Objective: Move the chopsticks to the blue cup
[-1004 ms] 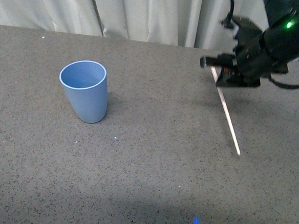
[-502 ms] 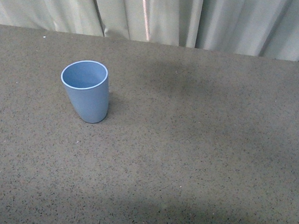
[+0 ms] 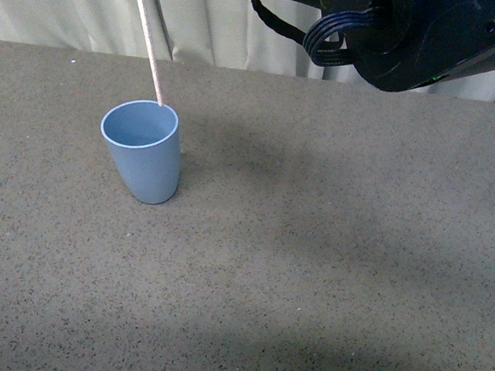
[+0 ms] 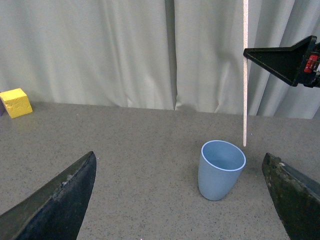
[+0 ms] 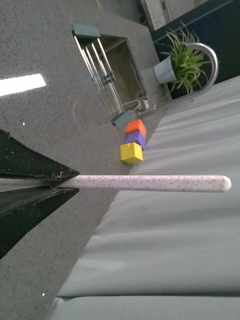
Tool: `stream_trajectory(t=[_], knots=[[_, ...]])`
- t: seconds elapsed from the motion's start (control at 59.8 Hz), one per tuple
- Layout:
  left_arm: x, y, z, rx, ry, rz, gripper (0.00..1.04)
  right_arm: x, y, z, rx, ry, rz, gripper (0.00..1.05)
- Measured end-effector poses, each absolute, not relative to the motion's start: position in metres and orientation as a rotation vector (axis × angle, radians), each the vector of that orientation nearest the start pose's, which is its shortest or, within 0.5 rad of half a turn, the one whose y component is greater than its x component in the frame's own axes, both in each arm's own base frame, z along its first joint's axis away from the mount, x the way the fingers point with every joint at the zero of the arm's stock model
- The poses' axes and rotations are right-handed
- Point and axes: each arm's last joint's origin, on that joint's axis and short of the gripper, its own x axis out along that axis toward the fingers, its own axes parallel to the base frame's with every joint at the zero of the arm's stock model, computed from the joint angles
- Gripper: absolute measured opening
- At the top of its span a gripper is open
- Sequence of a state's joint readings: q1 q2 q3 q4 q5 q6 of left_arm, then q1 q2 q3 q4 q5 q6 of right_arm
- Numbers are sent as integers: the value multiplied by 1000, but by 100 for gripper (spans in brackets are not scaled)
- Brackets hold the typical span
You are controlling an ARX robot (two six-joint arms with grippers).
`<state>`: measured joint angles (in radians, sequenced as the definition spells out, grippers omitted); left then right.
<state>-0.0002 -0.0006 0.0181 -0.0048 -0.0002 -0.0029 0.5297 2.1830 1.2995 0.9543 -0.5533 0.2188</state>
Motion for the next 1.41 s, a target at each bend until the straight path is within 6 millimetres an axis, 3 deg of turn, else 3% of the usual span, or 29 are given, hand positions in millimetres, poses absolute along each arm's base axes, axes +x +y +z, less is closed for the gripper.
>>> stream_trajectory(t=[0.519, 0.954, 1.405], knots=[[97, 0, 169, -3, -14, 0, 98, 398, 263, 162, 207, 107, 1152, 1], [97, 0, 169, -3, -14, 0, 98, 407, 277, 127, 129, 162, 1165, 1], [97, 0, 169, -3, -14, 0, 98, 407, 277, 120, 91, 188, 1126, 1]])
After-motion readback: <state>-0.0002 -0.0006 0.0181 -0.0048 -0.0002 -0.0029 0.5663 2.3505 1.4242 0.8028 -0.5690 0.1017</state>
